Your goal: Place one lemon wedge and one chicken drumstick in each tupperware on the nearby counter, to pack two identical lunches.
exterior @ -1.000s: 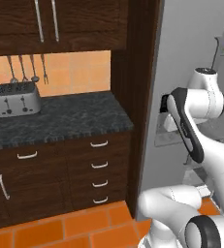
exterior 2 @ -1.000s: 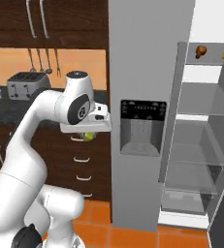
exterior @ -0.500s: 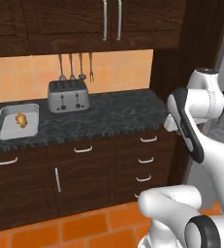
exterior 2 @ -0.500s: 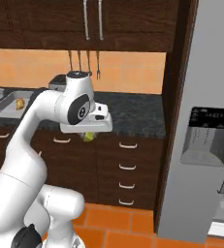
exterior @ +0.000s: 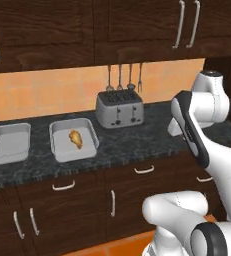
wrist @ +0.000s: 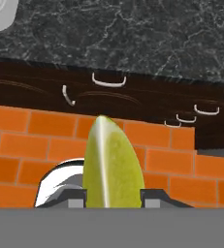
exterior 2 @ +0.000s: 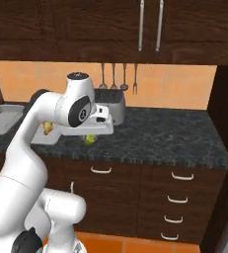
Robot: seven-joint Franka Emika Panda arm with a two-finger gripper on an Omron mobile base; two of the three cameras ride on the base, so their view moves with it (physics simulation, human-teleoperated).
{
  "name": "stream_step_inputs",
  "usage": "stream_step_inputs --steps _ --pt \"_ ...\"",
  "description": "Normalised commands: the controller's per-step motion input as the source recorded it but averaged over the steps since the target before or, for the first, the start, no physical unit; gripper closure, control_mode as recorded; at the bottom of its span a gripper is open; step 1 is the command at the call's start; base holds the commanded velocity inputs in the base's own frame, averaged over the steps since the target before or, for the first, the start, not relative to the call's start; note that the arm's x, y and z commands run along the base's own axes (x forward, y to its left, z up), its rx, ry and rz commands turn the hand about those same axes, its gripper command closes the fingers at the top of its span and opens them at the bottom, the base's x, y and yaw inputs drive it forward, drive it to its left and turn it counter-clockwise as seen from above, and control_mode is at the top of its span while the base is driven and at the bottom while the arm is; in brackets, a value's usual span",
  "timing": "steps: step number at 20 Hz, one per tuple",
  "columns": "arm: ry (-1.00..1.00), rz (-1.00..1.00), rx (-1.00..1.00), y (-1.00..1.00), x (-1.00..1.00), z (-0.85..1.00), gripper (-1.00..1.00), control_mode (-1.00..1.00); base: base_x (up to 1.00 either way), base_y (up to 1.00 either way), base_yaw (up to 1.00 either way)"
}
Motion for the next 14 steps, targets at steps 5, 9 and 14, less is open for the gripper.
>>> stream_step_inputs --steps 5,9,14 --pt "0.00 0.00 0.00 0.00 0.00 0.00 1.00 1.00 0.07 0.97 -0.04" --pt "0.00 0.00 0.00 0.00 0.00 0.00 1.00 1.00 0.69 0.67 0.00" --pt "0.00 0.00 0.00 0.00 0.00 0.00 1.00 1.00 0.48 0.34 0.00"
